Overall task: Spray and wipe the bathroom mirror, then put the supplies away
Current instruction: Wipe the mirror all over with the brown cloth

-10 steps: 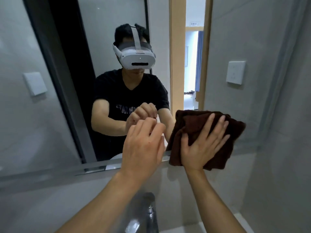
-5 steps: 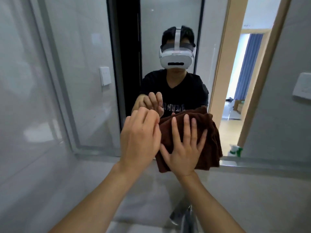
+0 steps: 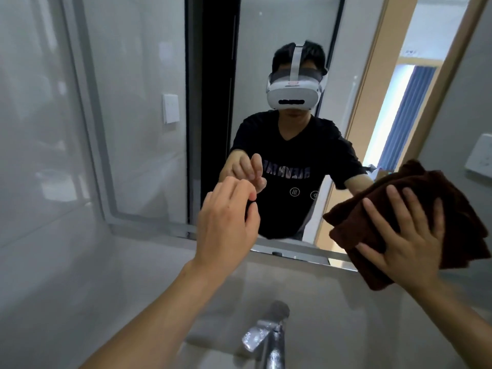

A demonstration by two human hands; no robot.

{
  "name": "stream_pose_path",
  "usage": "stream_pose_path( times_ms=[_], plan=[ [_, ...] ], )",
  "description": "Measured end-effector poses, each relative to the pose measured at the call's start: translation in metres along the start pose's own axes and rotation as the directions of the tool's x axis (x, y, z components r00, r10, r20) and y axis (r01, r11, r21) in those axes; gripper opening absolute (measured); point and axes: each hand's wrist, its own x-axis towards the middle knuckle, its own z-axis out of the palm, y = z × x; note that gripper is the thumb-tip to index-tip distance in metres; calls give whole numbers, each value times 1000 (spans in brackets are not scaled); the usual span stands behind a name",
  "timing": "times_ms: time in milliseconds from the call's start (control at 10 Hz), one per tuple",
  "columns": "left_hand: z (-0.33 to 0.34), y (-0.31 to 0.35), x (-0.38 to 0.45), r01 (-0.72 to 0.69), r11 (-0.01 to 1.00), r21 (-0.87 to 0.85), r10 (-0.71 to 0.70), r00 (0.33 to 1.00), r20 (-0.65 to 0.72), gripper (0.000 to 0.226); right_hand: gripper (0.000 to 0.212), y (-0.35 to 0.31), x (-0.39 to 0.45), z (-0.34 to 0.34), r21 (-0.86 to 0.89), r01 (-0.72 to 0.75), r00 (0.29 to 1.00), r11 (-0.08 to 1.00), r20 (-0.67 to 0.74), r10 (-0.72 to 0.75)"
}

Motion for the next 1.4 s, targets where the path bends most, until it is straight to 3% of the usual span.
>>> stream_pose_path(
  times_ms=[300,400,600,800,1000,1300,1400],
  plan=[
    [-4,-12,-3,-21,998,61,22,1000,-4,8,75,-58,-14,12,61,151,986,987,67,-155],
    [-11,-22,-1,7,988,152,-5,1000,-13,13,76,-81,2,15,61,165,983,984,69,-169],
    [-41,-51,14,105,973,207,-89,993,-81,15,76,-152,55,19,118,322,935,939,114,-335],
    [-90,-106,20,215,938,270,-179,972,-153,14,100,-262,111,36,315,450,849,836,137,-509],
    [-134,-148,16,270,927,261,-229,957,-179,12,113,-346,160,64,590,451,798,670,70,-599],
    [-152,-162,16,293,933,208,-253,947,-200,14,116,-384,188,79,670,478,794,568,-52,-606],
    [-163,-161,28,293,935,201,-246,942,-227,14,49,-363,248,131,952,212,882,-219,-283,-377]
  ],
)
